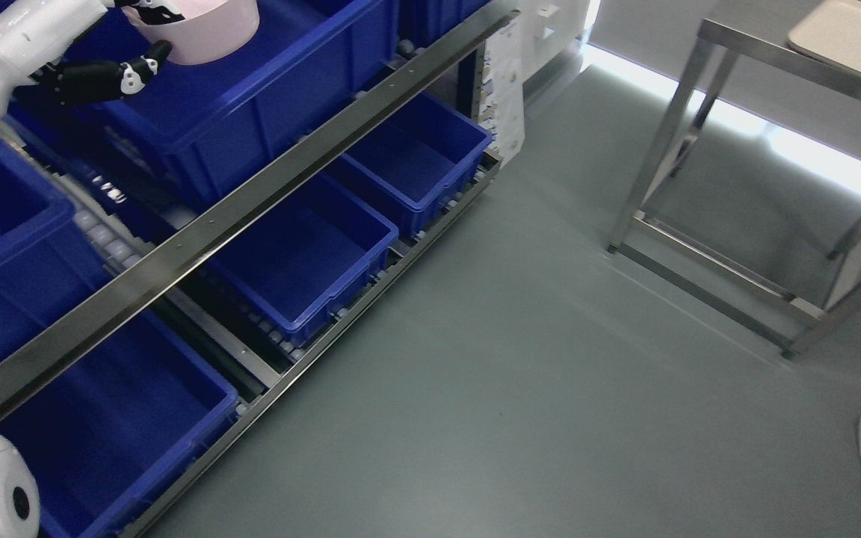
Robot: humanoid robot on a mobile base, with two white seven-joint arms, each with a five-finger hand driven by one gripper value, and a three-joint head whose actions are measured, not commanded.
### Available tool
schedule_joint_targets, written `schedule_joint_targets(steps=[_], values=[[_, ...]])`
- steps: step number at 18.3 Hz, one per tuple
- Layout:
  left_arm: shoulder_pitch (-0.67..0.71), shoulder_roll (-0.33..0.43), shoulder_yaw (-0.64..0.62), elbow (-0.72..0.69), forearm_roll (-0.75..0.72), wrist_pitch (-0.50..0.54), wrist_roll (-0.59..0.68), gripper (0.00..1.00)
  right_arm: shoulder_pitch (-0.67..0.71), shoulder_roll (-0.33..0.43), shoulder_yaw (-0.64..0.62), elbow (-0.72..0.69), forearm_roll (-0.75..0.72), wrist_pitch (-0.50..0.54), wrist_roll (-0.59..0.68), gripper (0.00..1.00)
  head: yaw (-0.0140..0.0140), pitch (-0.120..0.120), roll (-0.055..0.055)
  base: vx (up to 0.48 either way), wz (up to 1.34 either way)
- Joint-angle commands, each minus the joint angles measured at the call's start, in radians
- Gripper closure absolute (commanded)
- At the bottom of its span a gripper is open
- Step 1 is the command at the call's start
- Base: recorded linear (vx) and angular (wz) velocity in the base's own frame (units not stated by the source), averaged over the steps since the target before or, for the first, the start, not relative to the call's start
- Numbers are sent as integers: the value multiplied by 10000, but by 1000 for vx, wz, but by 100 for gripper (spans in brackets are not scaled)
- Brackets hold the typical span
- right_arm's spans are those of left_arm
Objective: Stack pink IKEA bowls on left shelf middle
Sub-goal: 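Carry the stacked bowls in the left hand while turning toward the blue-bin shelf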
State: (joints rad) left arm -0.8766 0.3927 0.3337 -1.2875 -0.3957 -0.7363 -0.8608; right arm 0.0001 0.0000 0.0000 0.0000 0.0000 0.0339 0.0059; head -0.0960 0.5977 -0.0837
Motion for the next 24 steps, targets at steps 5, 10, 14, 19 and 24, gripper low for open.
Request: schedule_joint_targets(steps=[5,10,14,19,24], values=[[37,2392,682,787,61,31,-304,95,290,-175,-107,-337,0,14,2,0,0,0,0,-22,598],[927,2271,469,772,61,-76,-718,95,290,-175,-107,-337,0,-1,2,0,0,0,0,20,610],[745,1337,-957,726,61,-61,-626,93,290,-175,-123,-337,0,14,2,0,0,-1,0,60,351],[53,1319,-1281,818,-368,198,-626,93,290,-175,-107,-337,0,14,2,0,0,-1,0,34,132],[176,1334,-1556,940,-582,261,-688,93,290,-175,-107,-337,0,14,2,0,0,-1,0,-5,-18]])
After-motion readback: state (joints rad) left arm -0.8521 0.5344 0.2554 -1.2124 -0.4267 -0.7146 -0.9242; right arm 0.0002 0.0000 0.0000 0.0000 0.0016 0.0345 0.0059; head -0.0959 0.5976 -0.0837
